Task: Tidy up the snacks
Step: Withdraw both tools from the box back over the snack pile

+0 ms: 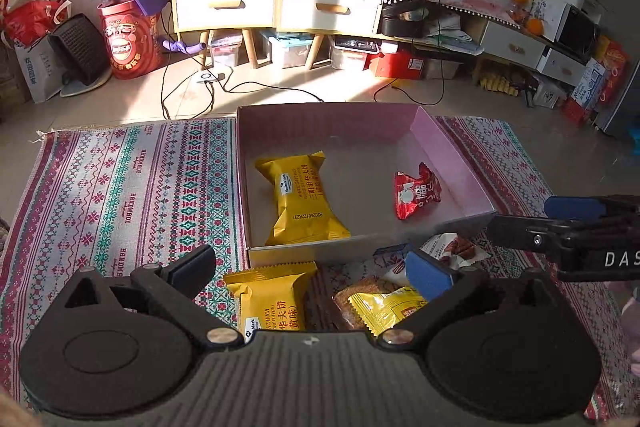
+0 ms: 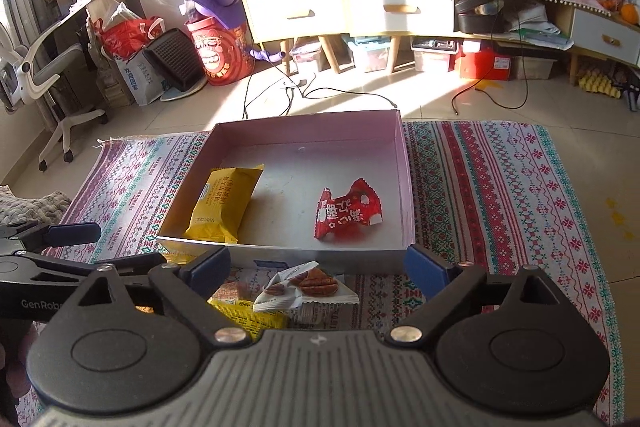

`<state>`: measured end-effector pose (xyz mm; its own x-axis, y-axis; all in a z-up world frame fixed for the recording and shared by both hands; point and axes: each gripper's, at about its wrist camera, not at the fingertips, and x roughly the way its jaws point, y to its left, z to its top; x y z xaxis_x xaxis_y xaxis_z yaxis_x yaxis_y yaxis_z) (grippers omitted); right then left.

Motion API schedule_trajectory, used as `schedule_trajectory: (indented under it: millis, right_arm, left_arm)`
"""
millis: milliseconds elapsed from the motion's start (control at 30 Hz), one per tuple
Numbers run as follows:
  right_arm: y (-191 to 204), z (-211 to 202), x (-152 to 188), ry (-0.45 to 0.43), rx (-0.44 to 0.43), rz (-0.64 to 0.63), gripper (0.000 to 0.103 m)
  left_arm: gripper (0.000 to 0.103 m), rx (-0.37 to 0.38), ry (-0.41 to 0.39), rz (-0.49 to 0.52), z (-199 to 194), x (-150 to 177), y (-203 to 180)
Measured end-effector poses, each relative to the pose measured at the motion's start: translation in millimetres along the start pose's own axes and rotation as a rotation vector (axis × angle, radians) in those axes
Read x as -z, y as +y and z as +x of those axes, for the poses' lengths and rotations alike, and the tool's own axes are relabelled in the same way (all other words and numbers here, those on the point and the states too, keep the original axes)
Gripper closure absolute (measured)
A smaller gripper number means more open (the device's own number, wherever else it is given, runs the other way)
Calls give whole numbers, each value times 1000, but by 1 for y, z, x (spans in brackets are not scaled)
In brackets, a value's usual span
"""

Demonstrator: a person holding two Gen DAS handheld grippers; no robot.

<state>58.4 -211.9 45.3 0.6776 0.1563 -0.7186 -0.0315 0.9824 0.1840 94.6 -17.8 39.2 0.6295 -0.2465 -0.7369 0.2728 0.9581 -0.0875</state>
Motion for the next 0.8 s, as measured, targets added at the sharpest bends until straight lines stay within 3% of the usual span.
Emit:
schedule_trajectory:
  millis: [367, 800]
  right_arm:
    - [12, -19, 24, -41, -16, -76, 1]
    - [15, -28, 52, -56, -42, -118, 1]
  left_arm:
    - [0, 43, -1, -19, -21, 31, 14]
    - [0, 56, -16, -43, -38, 61, 30]
